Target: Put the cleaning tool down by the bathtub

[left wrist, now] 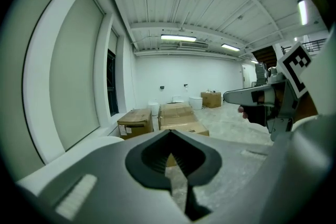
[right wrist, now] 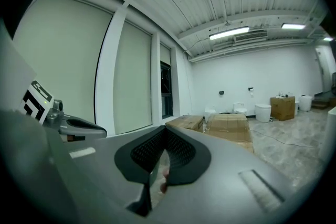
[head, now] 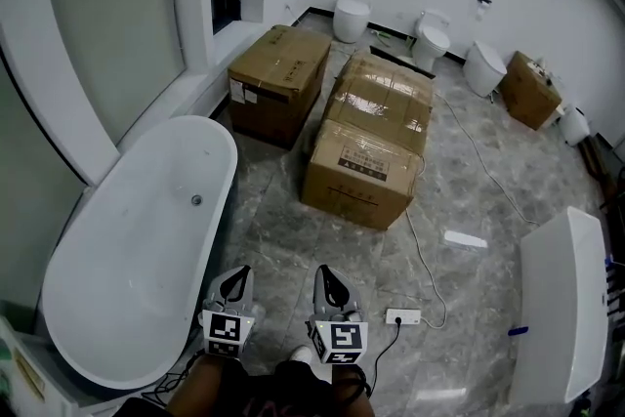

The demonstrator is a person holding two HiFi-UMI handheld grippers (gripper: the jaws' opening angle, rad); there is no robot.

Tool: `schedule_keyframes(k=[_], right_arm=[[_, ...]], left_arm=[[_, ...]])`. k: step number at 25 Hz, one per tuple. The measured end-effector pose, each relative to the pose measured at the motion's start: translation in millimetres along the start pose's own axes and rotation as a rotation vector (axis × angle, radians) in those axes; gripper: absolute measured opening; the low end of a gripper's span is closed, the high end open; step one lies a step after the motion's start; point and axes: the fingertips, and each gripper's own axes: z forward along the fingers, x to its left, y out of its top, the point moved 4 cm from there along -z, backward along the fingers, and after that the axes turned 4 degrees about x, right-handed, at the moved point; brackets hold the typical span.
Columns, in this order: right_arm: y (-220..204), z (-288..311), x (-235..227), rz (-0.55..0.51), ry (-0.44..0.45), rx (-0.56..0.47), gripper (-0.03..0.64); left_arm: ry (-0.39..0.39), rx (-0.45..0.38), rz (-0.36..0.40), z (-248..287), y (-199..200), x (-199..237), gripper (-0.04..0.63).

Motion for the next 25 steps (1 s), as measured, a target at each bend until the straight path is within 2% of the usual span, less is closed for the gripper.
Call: schedule_keyframes(k=[4,9,12,15,25], right_arm=[[13,0,-7,-0.021,0.005,-0.02,0.023],[31,-3,-15,-0.033,0.001,-0.068,0.022],[40,-6,-14,-0.042,0.039,-0.103,0.023],[44,-8,-12,-0.059,0.074,-0.112,0.023],[59,-4,-21,-0.078,0.092,-0.134,0.021]], left_arm=[[0.009,-0.062,0.038,1,24,2,0.0],[0.02,-0.088,0.029,3,36,1,0.0],[0.019,-0.11,0.036,3,45,1,0.0],[0.021,-0.116,0.035,2,51,0,0.0],[0.055,-0.131,0.088,2,72,4,0.0]])
